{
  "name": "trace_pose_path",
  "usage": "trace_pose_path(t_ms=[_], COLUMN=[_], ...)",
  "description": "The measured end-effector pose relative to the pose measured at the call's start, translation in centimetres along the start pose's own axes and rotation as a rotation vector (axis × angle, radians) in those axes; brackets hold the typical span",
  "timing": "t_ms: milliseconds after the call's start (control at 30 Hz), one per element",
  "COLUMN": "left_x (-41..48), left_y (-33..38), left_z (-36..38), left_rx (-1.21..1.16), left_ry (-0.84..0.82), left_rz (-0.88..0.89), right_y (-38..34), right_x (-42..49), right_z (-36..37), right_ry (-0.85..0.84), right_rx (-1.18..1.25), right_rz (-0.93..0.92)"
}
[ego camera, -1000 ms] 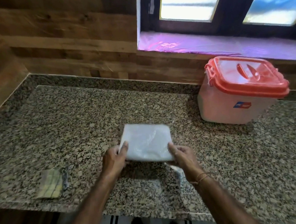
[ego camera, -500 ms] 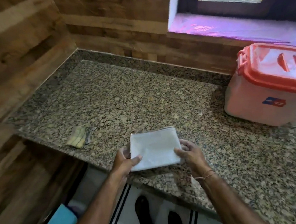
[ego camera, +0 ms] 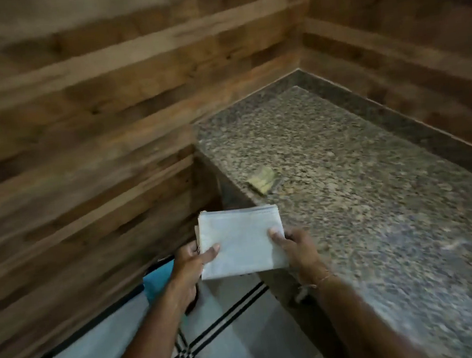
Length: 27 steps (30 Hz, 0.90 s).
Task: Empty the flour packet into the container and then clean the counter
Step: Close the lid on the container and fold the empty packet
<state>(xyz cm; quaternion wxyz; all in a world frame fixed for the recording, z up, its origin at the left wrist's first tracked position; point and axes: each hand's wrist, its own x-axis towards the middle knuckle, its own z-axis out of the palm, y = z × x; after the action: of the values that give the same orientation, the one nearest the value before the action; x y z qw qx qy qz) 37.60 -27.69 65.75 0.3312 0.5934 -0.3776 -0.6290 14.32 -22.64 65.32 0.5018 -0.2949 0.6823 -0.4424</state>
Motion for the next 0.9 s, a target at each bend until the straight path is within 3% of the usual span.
trace_pose_path(t_ms=[233, 433, 600, 900], left_x=[2.0, 6.9, 14.5, 28.8], left_y=[-5.9, -12.4, -21.1, -40.6], left_z=[-18.0, -26.9, -31.4, -35.5], left_rx=[-0.116, -0.178, -0.193, -0.285], left_ry=[0.259, 0.474, 0.653, 0.766], left_rz=[-0.133, -0.241, -0.328, -0.305], right_y=[4.3, 9.8, 19.8, 44.1], right_x=[1.4, 6.4, 12.7, 23.8], right_z=[18.7, 28.5, 34.8, 45.2], right_ry=[-0.120, -0.231, -0.214, -0.356], right_rx=[-0.293, -0.414, -0.438, -0.909], right_rz=[0.034, 0.178, 0.350, 0.322])
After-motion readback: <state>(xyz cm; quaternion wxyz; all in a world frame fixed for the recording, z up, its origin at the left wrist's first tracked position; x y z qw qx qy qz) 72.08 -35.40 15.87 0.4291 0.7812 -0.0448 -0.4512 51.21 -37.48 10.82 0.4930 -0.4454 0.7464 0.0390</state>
